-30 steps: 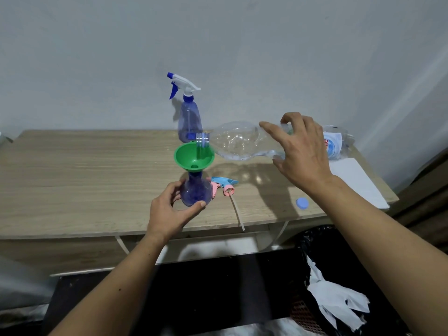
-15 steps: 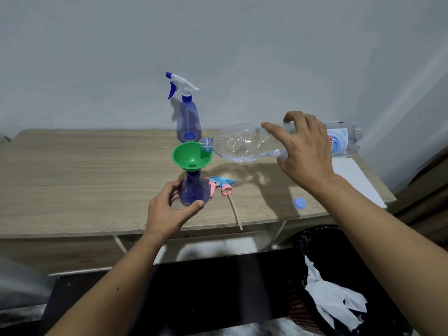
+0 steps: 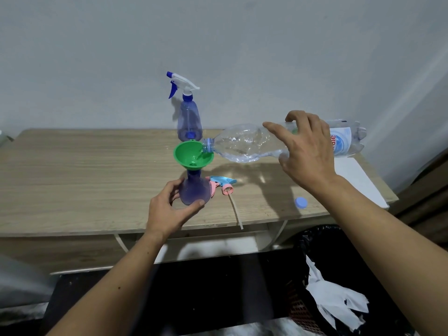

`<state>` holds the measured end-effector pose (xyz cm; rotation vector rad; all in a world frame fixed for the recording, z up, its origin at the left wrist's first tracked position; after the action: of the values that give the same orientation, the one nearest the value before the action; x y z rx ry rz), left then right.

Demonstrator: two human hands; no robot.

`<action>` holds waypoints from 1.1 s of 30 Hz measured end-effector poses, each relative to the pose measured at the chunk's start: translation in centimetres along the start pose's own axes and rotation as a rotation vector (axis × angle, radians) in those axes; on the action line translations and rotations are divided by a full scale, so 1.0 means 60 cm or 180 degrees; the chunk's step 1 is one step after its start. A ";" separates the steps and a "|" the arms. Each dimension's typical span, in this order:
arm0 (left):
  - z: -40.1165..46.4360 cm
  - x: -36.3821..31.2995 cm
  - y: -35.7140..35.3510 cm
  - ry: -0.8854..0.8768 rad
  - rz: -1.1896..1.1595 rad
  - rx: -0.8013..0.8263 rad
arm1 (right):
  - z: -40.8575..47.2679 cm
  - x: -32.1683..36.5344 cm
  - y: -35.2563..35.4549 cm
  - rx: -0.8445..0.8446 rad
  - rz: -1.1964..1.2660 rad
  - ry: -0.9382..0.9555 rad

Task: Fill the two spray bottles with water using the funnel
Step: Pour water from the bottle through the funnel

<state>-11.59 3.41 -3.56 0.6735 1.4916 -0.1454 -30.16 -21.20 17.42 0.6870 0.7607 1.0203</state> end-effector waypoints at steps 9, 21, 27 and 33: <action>-0.001 -0.003 0.001 -0.0008 0.0085 -0.0037 | -0.002 -0.002 0.003 -0.0032 -0.0004 -0.0003; 0.000 -0.001 0.000 -0.0012 0.0088 -0.0041 | -0.012 -0.006 -0.010 -0.0021 0.0217 -0.0140; -0.001 0.002 -0.001 0.0038 0.0059 -0.0026 | -0.013 -0.007 -0.013 -0.0072 0.0409 -0.0250; -0.001 0.000 -0.001 0.0053 0.0045 -0.0055 | -0.013 -0.011 -0.025 -0.0002 0.0817 -0.0435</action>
<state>-11.69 3.38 -3.58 0.6728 1.5022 -0.1162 -30.30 -22.27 15.93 0.8604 0.5623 1.1924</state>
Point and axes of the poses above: each hand's wrist, its own z-axis towards the middle knuckle, its own y-axis out of the back of the hand, x = y × z, the point moved 10 cm from there along z, towards the middle knuckle, and after that the axes turned 11 degrees about y, right-handed, at the moved point
